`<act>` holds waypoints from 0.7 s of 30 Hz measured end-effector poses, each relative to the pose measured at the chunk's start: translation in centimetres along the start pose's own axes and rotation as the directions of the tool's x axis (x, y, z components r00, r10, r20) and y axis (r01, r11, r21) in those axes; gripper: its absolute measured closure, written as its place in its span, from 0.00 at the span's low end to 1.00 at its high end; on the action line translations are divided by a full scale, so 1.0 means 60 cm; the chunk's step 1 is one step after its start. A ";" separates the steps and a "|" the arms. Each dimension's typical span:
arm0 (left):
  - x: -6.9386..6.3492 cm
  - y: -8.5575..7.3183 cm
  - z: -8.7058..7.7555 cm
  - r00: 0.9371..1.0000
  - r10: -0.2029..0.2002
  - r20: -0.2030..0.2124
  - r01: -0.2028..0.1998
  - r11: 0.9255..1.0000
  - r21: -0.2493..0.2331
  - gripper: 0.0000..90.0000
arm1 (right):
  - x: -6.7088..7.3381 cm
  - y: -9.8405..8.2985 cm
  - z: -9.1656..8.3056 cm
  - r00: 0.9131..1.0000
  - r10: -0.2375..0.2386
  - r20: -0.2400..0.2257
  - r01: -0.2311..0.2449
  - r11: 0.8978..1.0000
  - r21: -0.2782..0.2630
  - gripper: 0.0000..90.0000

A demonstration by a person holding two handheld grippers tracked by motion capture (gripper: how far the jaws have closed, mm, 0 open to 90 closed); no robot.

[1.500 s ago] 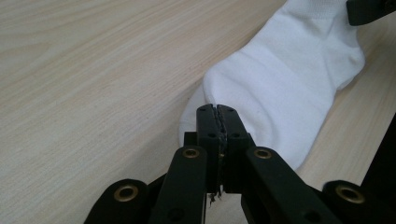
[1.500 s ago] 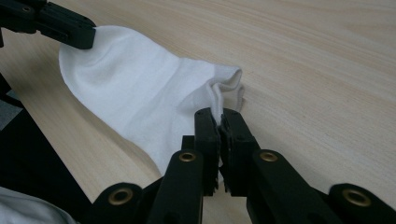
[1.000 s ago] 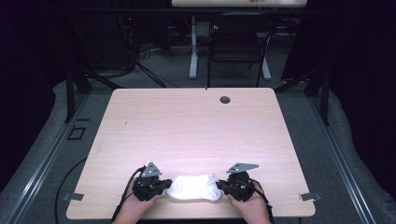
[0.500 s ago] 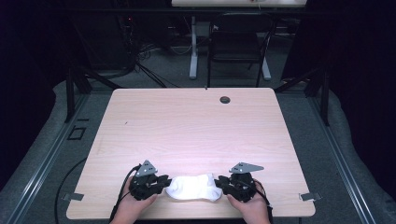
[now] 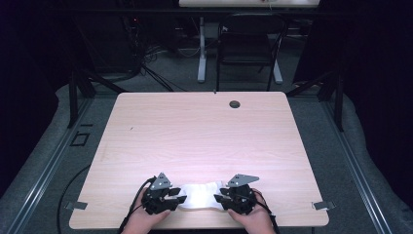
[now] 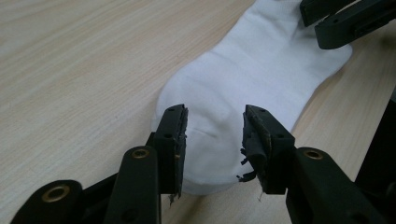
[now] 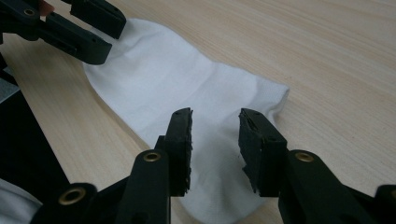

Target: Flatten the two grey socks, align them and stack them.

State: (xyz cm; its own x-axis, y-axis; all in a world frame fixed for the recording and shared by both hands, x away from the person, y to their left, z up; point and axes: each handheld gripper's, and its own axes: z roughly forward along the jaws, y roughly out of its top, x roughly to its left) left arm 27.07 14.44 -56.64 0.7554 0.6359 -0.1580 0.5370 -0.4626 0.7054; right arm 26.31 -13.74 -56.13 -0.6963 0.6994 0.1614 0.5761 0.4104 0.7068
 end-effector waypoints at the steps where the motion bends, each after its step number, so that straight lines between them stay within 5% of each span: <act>1: -0.001 -0.001 0.003 1.000 0.006 -0.003 -0.006 1.000 0.009 0.65 | 0.000 -0.001 0.001 1.000 -0.002 0.000 0.002 1.000 0.001 0.72; 15: 0.000 -0.009 0.013 1.000 0.021 -0.004 -0.020 1.000 0.013 0.64 | 0.002 -0.010 0.015 0.998 -0.047 0.034 0.045 0.997 0.063 0.73; 21: 0.000 -0.010 0.012 1.000 0.028 -0.005 -0.028 0.999 0.018 0.64 | 0.002 -0.013 0.015 0.999 -0.006 0.036 0.004 0.999 0.052 0.77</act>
State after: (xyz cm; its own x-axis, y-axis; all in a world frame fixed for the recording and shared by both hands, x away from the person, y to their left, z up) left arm 27.01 14.25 -57.58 0.7684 0.6257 -0.1344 0.5221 -0.4915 0.6971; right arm 26.15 -13.49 -57.27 -0.6841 0.7173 0.1326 0.5948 0.4432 0.6707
